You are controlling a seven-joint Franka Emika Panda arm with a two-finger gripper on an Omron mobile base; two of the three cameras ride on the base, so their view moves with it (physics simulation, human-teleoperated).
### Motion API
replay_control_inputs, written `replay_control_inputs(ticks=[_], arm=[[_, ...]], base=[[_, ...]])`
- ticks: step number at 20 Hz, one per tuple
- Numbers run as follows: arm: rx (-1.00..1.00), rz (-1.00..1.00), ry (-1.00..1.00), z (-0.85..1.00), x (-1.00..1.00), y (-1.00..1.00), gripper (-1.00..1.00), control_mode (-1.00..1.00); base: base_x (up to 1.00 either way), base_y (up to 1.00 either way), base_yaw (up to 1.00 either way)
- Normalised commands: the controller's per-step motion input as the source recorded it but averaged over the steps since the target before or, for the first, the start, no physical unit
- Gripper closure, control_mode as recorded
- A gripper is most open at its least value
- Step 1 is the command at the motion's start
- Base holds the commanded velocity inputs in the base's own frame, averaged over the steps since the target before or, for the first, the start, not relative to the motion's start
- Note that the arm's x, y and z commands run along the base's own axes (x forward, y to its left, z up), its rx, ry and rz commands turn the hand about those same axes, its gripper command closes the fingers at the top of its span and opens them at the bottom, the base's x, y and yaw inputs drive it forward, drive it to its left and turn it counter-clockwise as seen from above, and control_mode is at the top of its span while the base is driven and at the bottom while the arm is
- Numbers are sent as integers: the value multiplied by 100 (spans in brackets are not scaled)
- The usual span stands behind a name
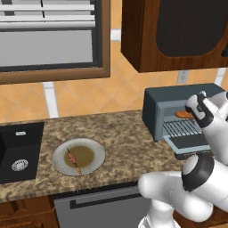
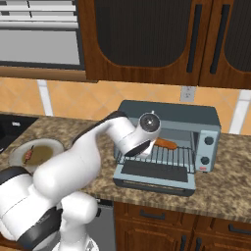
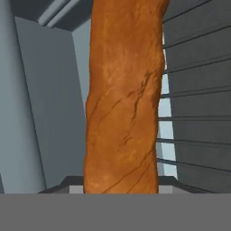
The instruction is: Pick up the kebab skewer and baguette bread, and place them inside the toaster oven. Close the toaster oven door and start by setting the timer.
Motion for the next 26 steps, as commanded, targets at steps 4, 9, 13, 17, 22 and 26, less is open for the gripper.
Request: replay_control_inputs(ticks=[4,9,13,17,22,26], arm=[[0,0,0,-18,22,-14,100,-100],[0,0,0,-19,12,-13,100,-100],[0,0,0,-25,6,-1,100,-100],[0,0,0,-25,0,0,100,-100],[0,0,0,-24,0,0,100,-100],[0,0,0,-26,0,0,100,-100]], base=[[0,0,0],[0,0,0],[0,0,0],[0,0,0],[0,0,0],[0,0,0]])
